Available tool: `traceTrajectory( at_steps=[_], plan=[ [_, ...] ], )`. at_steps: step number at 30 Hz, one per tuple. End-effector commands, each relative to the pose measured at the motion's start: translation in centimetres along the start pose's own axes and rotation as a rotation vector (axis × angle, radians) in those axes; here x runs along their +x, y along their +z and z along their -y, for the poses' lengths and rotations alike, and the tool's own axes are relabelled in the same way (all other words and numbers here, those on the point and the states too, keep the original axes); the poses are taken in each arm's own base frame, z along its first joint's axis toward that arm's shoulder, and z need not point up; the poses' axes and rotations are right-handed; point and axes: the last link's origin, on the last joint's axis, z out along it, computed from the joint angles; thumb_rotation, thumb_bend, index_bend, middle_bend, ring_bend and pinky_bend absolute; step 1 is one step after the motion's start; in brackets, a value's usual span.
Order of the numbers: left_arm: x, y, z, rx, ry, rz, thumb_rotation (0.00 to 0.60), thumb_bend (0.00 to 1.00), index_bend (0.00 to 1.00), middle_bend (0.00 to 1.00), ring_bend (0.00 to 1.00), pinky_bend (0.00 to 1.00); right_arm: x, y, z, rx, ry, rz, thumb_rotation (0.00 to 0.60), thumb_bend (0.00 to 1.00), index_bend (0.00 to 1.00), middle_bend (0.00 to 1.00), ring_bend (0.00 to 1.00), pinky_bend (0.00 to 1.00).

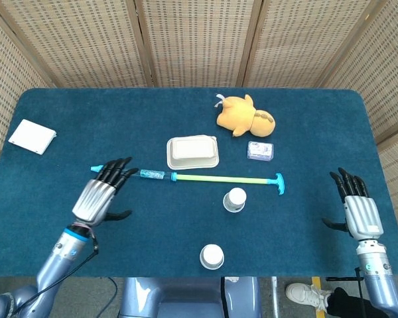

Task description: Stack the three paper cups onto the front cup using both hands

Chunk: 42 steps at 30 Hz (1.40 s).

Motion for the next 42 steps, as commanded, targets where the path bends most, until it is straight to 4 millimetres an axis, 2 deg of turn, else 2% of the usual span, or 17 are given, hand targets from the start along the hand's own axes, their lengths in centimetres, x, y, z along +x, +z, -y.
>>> traceTrajectory(
  at_steps=[1, 6, 9, 13, 20, 25, 30, 35, 42],
  plan=[
    [0.8, -3.4, 3.5, 0.129, 0.104, -0.056, 0.6, 0.14, 0.12, 0.0, 0.0, 0.06, -0.2, 0.1, 0.1, 0.001, -0.002, 0.003, 0.6, 0.1, 0.02, 0.0, 0.0, 0.01],
    [1.0, -6.2, 5.3, 0.225, 0.122, -0.067, 0.6, 0.14, 0.12, 0.0, 0.0, 0.06, -0.4, 0.3, 0.4, 0.018, 0.007, -0.003, 0.6, 0.1, 0.07, 0.0, 0.0, 0.04],
    [1.0, -7.0, 5.9, 0.261, 0.116, -0.052, 0.6, 0.14, 0.12, 0.0, 0.0, 0.07, -0.5, 0.5, 0.6, 0.034, 0.012, -0.011, 0.6, 0.1, 0.13, 0.0, 0.0, 0.09],
    [1.4, -7.1, 6.4, 0.285, 0.115, -0.047, 0.6, 0.14, 0.12, 0.0, 0.0, 0.07, -0.5, 1.0, 1.5, 0.077, 0.03, -0.023, 0.6, 0.11, 0.21, 0.0, 0.0, 0.16],
    [1.7, -7.2, 6.3, 0.278, 0.108, -0.052, 0.6, 0.14, 0.12, 0.0, 0.0, 0.07, -0.9, 3.4, 5.2, 0.193, 0.06, 0.033, 0.6, 0.15, 0.31, 0.0, 0.0, 0.21],
    [1.6, -7.2, 6.2, 0.271, 0.103, -0.043, 0.6, 0.14, 0.12, 0.0, 0.0, 0.07, -2.5, 5.1, 8.7, 0.262, 0.064, 0.126, 0.6, 0.17, 0.35, 0.02, 0.0, 0.22],
    [1.7, -7.2, 6.3, 0.267, 0.094, -0.046, 0.6, 0.14, 0.12, 0.0, 0.0, 0.07, -4.3, 6.5, 11.4, 0.288, 0.066, 0.191, 0.6, 0.17, 0.39, 0.03, 0.0, 0.22],
    [1.8, -7.2, 6.5, 0.269, 0.085, -0.045, 0.6, 0.14, 0.12, 0.0, 0.0, 0.07, -5.9, 7.1, 13.8, 0.313, 0.07, 0.237, 0.6, 0.17, 0.36, 0.03, 0.0, 0.22],
    [1.9, -7.3, 6.5, 0.264, 0.075, -0.045, 0.6, 0.14, 0.12, 0.0, 0.0, 0.07, -7.0, 7.9, 16.5, 0.348, 0.07, 0.265, 0.6, 0.17, 0.32, 0.01, 0.0, 0.22]
  ],
)
